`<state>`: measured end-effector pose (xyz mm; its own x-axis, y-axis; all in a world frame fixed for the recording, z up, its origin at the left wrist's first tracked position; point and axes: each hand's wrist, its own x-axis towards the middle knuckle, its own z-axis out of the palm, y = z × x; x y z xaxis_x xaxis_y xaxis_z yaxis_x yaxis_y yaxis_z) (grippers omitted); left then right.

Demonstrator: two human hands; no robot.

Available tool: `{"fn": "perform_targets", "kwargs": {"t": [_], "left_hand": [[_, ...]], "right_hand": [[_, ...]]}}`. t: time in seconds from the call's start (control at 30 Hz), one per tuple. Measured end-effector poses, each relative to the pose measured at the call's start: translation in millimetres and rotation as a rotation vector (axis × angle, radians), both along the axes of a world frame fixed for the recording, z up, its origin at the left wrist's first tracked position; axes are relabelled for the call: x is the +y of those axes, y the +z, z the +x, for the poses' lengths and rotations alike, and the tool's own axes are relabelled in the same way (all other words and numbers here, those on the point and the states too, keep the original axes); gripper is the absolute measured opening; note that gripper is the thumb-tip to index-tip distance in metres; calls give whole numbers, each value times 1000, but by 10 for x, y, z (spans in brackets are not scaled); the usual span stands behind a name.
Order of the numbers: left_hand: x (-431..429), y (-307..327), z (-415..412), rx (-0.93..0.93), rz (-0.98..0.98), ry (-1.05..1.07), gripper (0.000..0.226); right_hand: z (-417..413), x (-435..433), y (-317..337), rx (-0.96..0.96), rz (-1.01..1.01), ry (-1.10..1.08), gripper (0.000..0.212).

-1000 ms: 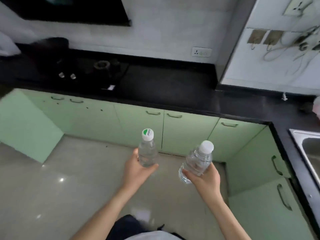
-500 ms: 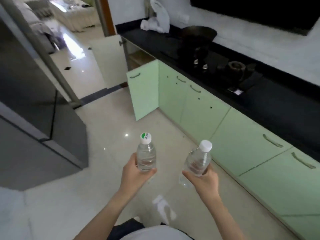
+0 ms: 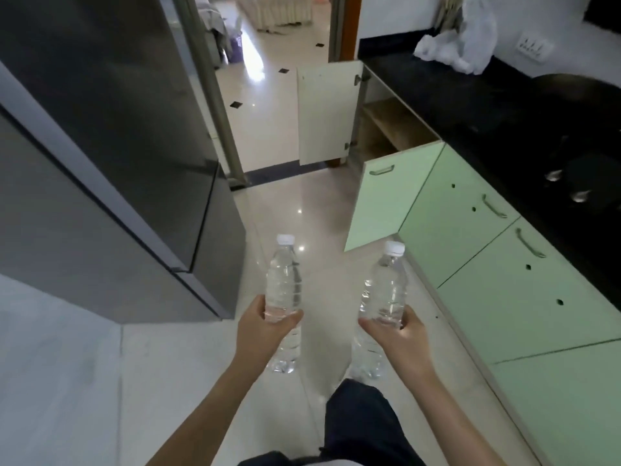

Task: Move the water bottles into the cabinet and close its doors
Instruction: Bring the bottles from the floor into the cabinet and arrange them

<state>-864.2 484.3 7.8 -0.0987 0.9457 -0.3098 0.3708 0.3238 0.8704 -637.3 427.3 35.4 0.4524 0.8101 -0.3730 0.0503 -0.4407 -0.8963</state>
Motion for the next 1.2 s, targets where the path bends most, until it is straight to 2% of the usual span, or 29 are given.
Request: {"fn": "perform_targets", "kwargs": {"t": [0.17, 0.4, 0.57, 0.73, 0.87, 1.0, 1.2], "left_hand": [[754, -165, 309, 17, -84, 58, 28], [2233, 266, 593, -29, -10, 142, 27], [3216, 347, 497, -33, 42, 192, 22], [4138, 40, 191, -63, -21, 230, 32], [5066, -46, -67, -97, -39, 176, 27], [6115, 169, -211, -138, -9, 101, 28], [7489, 285, -93, -154, -15, -8, 34]], "right_hand": [[240, 1061, -184, 79, -47, 59, 24], [546, 2758, 39, 46, -2, 185, 25], [520, 3824, 50, 17, 39, 213, 22], [288, 4708, -243, 60, 10, 202, 22], [13, 5478, -349, 53, -9, 164, 22], [-165, 6281, -176, 48, 23, 92, 23], [-103, 7212, 29, 92, 91, -17, 22]]}}
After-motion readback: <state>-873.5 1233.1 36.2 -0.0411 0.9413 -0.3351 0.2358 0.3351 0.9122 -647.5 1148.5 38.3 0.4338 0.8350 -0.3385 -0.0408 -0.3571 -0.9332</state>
